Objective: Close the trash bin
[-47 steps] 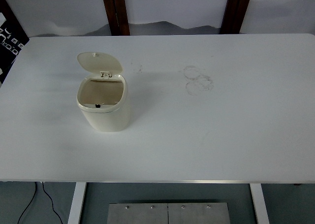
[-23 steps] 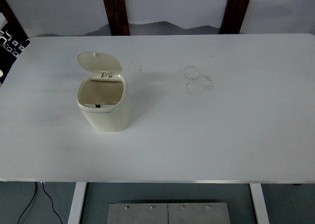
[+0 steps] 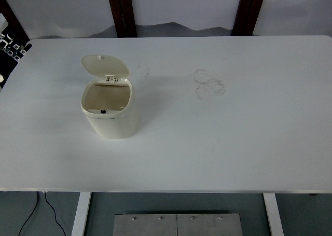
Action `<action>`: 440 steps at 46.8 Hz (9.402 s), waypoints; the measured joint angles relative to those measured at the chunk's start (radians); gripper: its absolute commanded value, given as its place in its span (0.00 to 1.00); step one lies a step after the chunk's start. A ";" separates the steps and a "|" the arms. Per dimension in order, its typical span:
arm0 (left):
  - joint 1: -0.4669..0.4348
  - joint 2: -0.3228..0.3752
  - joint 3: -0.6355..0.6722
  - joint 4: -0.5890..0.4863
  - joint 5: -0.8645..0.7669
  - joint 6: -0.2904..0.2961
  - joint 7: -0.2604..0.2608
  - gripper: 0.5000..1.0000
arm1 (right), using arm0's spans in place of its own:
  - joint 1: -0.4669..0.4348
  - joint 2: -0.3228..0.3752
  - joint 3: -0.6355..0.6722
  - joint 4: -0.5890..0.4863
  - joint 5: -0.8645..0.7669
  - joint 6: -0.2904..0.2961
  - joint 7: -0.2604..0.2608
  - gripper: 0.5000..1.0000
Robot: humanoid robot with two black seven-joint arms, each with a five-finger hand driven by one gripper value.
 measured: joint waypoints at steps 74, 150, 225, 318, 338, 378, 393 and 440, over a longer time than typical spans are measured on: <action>-0.543 0.132 0.573 -0.448 0.128 0.227 0.140 1.00 | 0.001 0.000 -0.001 -0.001 0.000 -0.001 0.000 0.99; -1.249 0.096 1.364 -0.719 0.415 -0.148 0.239 1.00 | 0.005 0.000 -0.001 -0.001 0.000 0.000 0.000 0.99; -1.182 0.098 1.423 -0.862 0.402 -0.148 0.238 1.00 | 0.005 0.000 -0.001 0.000 0.000 0.000 0.000 0.99; -1.099 0.118 1.422 -0.861 0.402 -0.109 0.237 1.00 | 0.005 0.000 -0.001 -0.002 0.000 0.000 0.000 0.99; -1.109 0.141 1.406 -0.852 0.398 -0.108 0.238 1.00 | 0.005 0.000 -0.001 -0.001 0.000 0.000 0.000 0.99; -1.117 0.194 1.000 -0.583 0.325 -0.114 0.223 1.00 | 0.005 0.000 -0.001 0.000 0.000 0.000 0.000 0.99; -0.970 0.195 0.713 -0.475 0.282 -0.107 0.220 1.00 | 0.005 0.000 -0.001 0.000 0.000 0.000 0.000 0.99; -0.340 0.191 0.141 -0.074 0.053 -0.114 0.037 1.00 | 0.005 0.000 -0.001 0.000 0.000 0.000 0.000 0.99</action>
